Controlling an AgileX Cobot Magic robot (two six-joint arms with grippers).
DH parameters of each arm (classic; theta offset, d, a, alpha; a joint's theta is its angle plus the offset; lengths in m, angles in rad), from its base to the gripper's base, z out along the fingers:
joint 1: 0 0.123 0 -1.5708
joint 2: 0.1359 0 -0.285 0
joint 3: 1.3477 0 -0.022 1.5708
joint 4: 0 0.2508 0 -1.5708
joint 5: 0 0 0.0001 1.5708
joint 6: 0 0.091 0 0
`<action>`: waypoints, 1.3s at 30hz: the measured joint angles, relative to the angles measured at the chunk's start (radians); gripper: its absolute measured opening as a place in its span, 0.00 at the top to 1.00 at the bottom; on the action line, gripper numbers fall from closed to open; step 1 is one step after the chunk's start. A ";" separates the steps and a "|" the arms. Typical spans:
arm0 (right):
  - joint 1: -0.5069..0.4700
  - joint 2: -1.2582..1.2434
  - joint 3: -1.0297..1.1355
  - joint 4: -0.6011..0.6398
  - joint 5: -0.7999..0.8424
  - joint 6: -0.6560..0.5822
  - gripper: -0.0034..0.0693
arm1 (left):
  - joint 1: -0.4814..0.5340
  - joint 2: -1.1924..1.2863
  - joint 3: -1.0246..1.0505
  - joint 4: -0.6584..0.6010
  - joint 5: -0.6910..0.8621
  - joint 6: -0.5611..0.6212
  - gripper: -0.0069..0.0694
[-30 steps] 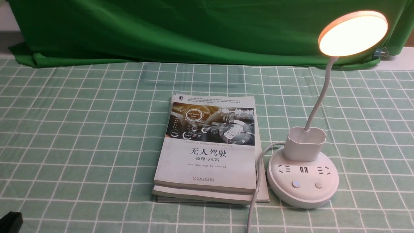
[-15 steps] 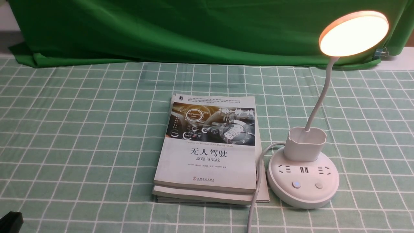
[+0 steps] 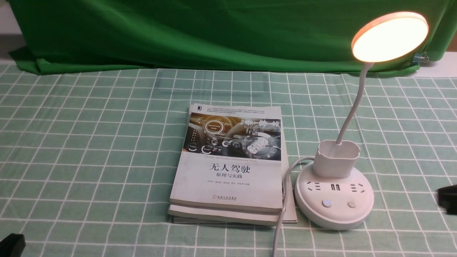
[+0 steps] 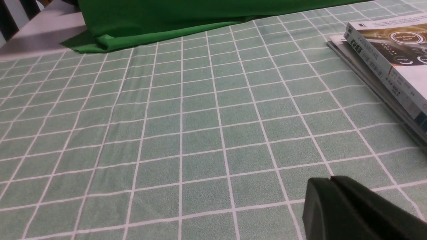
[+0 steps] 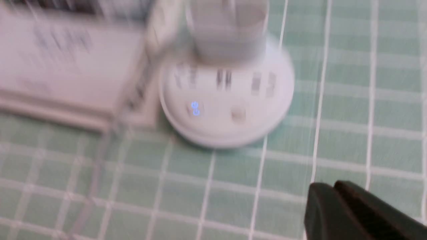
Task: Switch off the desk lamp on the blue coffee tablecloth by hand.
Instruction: 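Press the power button on the lamp base to turn the lamp off with the right gripper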
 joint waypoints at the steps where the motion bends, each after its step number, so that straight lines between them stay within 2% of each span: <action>1: 0.005 0.055 -0.016 0.000 0.008 -0.010 0.90 | 0.000 0.000 0.000 0.000 0.000 0.000 0.91; 4: 0.051 0.189 -0.046 -0.002 0.004 -0.019 0.90 | 0.000 0.000 0.000 0.000 0.000 0.000 0.91; 8: 0.159 0.329 -0.059 0.000 -0.056 -0.020 0.90 | 0.000 0.000 0.000 0.000 0.000 0.000 0.91; 11: 0.188 0.404 -0.068 0.005 -0.092 -0.020 0.90 | 0.000 0.000 0.000 0.000 0.000 0.000 0.91; 18: 0.189 0.555 -0.125 -0.006 -0.162 -0.015 0.90 | 0.000 0.000 0.000 0.000 0.000 0.000 0.91; 39: 0.189 0.667 -0.177 -0.017 -0.193 0.009 0.90 | 0.000 0.000 0.000 0.000 0.000 0.000 0.91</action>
